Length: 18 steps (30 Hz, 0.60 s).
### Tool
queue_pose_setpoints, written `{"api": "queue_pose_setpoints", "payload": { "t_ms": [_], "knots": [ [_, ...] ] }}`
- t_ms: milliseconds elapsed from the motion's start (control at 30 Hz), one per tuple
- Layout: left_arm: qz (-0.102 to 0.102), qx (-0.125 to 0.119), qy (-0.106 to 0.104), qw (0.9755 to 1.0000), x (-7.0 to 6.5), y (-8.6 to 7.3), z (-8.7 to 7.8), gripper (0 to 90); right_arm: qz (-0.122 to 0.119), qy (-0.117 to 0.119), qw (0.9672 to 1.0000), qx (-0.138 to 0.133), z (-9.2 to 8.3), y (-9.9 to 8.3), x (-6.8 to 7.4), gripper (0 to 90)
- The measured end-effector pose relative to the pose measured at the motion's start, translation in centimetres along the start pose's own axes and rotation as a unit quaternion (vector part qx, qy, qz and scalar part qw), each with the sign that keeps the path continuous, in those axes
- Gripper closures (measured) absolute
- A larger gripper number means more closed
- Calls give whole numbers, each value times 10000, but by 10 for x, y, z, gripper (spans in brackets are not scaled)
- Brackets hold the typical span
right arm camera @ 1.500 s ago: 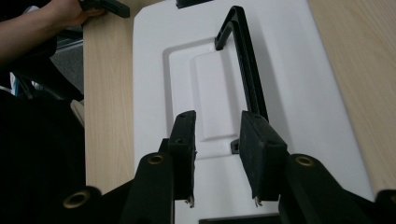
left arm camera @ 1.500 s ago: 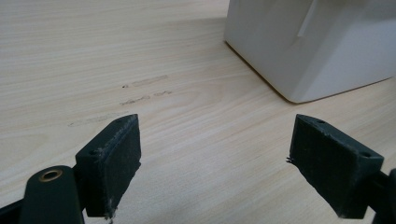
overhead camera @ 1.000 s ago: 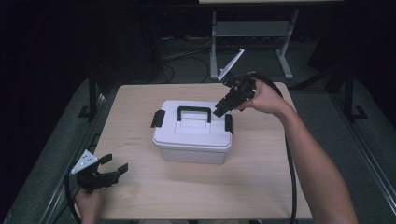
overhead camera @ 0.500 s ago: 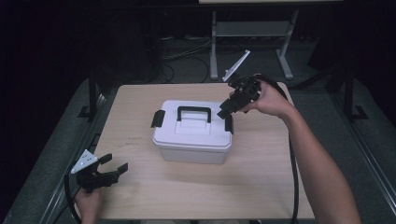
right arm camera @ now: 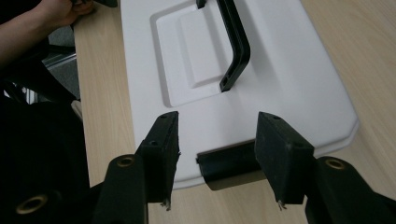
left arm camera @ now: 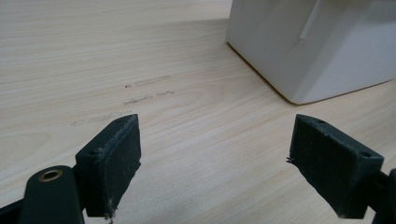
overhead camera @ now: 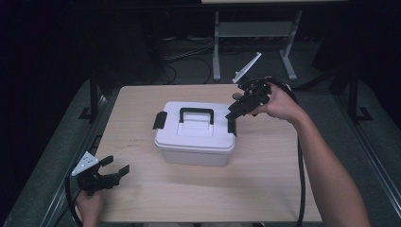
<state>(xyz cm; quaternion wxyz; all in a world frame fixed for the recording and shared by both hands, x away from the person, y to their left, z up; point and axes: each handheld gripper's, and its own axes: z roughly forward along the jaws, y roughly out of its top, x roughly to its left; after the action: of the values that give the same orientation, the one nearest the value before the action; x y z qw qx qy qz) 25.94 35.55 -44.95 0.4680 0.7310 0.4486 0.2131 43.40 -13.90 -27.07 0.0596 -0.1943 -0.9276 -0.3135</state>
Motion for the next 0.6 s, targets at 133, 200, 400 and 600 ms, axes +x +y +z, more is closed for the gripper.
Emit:
{"api": "queue_pose_setpoints", "payload": {
  "t_ms": [133, 200, 400, 600],
  "knots": [
    [3, -4, 9, 10000, -1, 0, 0, 158, 67, -32, 10000, 0, -3, -5, 0, 487],
    [4, -11, 13, 10000, 0, 0, 0, 159, 72, -39, 9999, -62, -6, -8, 1, 486],
    [-27, -22, 6, 10000, 1, 0, -1, 159, 130, -56, 9999, -81, -8, -16, 1, 482],
    [-14, -21, -4, 10000, 0, 0, 0, 159, 231, -79, 9997, -89, -10, -25, 0, 473]
  ]
}}
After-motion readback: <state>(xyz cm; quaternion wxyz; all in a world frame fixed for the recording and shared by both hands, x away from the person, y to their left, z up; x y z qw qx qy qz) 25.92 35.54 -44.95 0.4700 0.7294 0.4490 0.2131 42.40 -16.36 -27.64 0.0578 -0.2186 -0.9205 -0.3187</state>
